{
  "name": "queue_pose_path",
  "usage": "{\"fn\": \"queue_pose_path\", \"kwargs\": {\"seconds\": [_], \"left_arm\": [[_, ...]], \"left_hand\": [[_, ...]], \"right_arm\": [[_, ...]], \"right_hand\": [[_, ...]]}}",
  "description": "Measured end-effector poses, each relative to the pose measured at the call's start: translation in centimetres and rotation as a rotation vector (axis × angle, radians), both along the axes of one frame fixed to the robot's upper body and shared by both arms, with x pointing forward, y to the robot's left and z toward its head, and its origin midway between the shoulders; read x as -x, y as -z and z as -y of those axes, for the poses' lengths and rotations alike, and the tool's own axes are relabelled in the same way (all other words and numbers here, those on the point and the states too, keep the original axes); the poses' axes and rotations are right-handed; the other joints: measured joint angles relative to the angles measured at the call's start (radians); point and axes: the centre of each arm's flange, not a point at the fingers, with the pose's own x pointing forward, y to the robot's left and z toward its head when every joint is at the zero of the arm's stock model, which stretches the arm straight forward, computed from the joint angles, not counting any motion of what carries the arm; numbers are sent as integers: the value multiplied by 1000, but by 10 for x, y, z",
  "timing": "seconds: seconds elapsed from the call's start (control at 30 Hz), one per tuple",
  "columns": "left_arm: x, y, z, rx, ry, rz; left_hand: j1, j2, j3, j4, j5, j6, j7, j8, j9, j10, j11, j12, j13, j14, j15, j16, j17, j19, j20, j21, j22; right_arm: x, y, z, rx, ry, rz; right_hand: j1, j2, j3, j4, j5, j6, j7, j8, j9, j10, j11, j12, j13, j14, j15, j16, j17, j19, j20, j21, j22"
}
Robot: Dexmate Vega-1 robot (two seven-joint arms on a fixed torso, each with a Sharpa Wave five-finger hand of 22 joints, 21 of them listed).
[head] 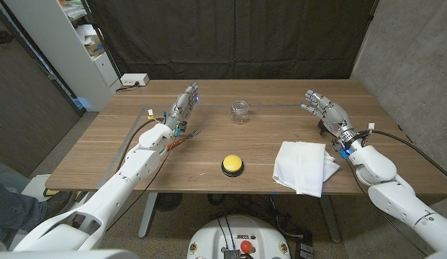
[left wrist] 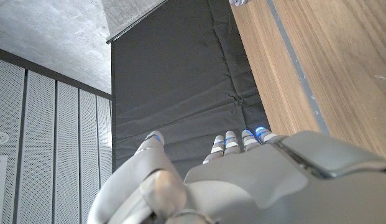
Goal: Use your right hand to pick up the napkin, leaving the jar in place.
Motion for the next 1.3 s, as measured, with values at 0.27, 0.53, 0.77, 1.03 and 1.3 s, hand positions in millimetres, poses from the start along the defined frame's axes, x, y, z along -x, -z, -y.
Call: {"fn": "queue_pose_path", "kwargs": {"seconds": [0.27, 0.53, 0.77, 1.03, 1.3], "left_arm": [[0, 0, 0, 2, 0, 0], [3, 0, -1, -3, -4, 4], [3, -1, -2, -7, -8, 2], [6, -6, -2, -15, -12, 7], [7, -6, -4, -16, -19, 7]], "left_hand": [[0, 0, 0, 0, 0, 0, 0, -1, 0, 0, 0, 0, 0, 0, 0, 0, 0, 0, 0, 0, 0], [0, 0, 4, -4, 0, 0, 0, -1, 0, 0, 0, 0, 0, -5, 5, 0, 0, -5, 5, 0, 0], [0, 0, 2, -6, 0, 0, 0, -1, 0, 0, 0, 0, 0, -5, 5, 0, 0, -5, 5, 0, 0], [0, 0, 0, -8, 0, 0, 0, -1, 0, 0, 0, 0, 0, -5, 5, 0, 0, -5, 5, 0, 0], [0, 0, 0, -8, 0, 0, 0, -1, 0, 0, 0, 0, 0, -4, 4, 0, 0, -5, 5, 0, 0]], "right_arm": [[3, 8, 3, 6, 5, -12], [16, 12, 3, 46, 15, 40], [19, 19, 6, 57, 28, 51], [23, 23, 7, 73, 39, 79], [27, 24, 8, 86, 47, 105]], "right_hand": [[0, 0, 0, 0, 4, 5, -5, 0, 0, 0, 0, 8, 0, 4, -4, 0, -5, 4, 4, 0, 0], [5, 5, 0, 0, 4, 13, -5, 0, 0, 5, -5, 8, 0, 7, -7, 0, -5, 9, -2, 0, 0], [5, 5, 4, -4, 4, 18, -11, 8, 0, 12, -6, 8, 0, 9, -9, 0, -9, 15, -7, 0, 0], [5, 5, 1, -7, 4, 21, -14, 8, 0, 16, -9, 8, 0, 14, -14, 0, -9, 15, -7, 0, 0], [5, 5, 1, -7, 4, 30, -16, 8, 0, 21, -14, 8, 0, 22, -14, 0, -9, 18, -11, 0, 0]]}}
